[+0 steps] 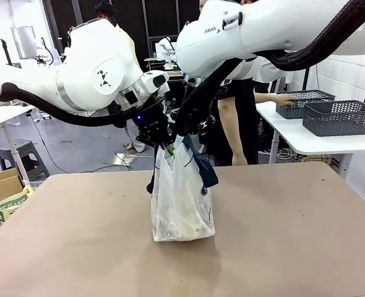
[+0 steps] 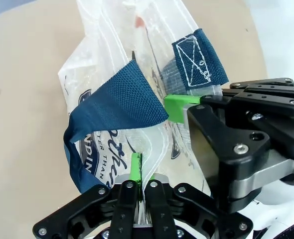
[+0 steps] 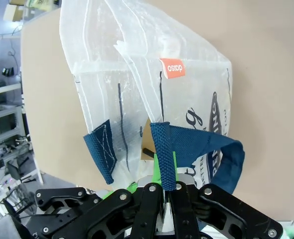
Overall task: Transfer purchased items from the store into the shopping bag.
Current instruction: Move the Reusable shopping bag to the right side of the table.
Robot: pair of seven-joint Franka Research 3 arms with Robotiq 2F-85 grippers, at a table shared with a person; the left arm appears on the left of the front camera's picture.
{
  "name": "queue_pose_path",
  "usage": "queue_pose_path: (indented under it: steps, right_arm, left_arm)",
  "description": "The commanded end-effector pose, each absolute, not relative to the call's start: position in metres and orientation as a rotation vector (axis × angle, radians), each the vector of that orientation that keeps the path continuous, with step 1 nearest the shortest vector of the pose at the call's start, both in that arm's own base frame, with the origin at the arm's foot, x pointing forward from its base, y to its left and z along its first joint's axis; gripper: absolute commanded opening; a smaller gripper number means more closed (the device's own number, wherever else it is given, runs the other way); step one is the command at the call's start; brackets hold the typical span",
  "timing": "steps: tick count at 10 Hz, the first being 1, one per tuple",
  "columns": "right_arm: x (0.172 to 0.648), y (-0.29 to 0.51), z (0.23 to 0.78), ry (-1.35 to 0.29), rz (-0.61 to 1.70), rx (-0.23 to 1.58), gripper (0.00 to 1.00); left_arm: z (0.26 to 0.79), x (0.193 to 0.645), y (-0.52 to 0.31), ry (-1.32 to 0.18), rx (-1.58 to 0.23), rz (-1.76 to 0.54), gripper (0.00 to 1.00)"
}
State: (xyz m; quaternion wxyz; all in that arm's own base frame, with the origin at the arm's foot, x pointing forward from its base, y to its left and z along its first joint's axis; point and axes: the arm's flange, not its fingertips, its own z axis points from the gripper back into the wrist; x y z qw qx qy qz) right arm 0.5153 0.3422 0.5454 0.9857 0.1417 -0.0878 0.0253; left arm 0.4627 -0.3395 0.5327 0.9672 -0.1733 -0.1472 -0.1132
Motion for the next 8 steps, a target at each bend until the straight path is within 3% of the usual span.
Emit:
queue_pose_path:
  steps: [1,4,8]
  right_arm:
    - [0.5178,0.3462,0.5519,-0.189,0.065,0.337,0.00]
    - [0.5189,0.3466,0.5511,-0.185,0.055,0.331,0.00]
    - [0.5226,0.3464,0.5485,-0.178,0.055,0.321,0.00]
  left_arm:
    - [0.5384,0.4686,-0.3425,-0.303,-0.394,-0.263,0.00]
    - [0.5391,0.4683,-0.3428,-0.312,-0.396,-0.278,0.00]
    - [0.5412,0.4632,-0.3407,-0.294,-0.437,-0.308,0.80]
